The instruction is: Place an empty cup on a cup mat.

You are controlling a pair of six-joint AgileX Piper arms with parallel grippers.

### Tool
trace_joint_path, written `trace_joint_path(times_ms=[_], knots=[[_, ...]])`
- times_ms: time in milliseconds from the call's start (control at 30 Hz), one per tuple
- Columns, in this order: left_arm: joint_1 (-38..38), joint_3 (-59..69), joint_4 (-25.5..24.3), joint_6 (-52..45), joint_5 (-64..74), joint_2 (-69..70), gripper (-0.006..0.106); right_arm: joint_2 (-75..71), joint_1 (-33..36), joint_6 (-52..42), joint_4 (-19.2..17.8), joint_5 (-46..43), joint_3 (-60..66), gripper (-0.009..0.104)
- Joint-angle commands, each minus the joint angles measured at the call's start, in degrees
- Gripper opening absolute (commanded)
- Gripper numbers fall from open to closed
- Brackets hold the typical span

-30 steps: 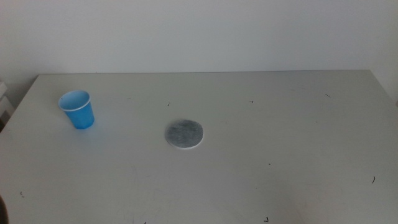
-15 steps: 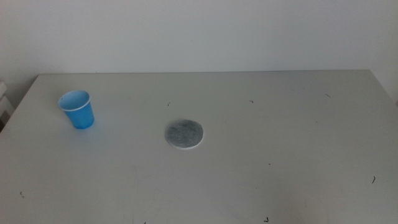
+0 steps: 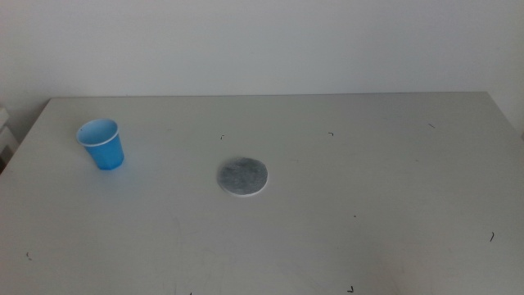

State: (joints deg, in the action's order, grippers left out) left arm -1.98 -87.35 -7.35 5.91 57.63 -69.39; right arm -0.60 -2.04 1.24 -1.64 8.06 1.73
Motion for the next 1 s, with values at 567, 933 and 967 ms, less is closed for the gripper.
trace_joint_path(times_ms=[567,933,967], knots=[[0.3,-10.9,-0.5,0.9,-0.2,-24.4,0.105,-1.5,0.0,-0.3,-0.8,-4.3,-0.5,0.094],[-2.2,-11.4,6.9,-6.4,-4.3,-37.1,0.105,-1.5,0.0,-0.3,-0.8,-4.3,-0.5,0.094],[-2.9,-11.4,8.6,-7.9,-4.9,-38.2,0.105,-1.5,0.0,-0.3,-0.8,-4.3,-0.5,0.094]])
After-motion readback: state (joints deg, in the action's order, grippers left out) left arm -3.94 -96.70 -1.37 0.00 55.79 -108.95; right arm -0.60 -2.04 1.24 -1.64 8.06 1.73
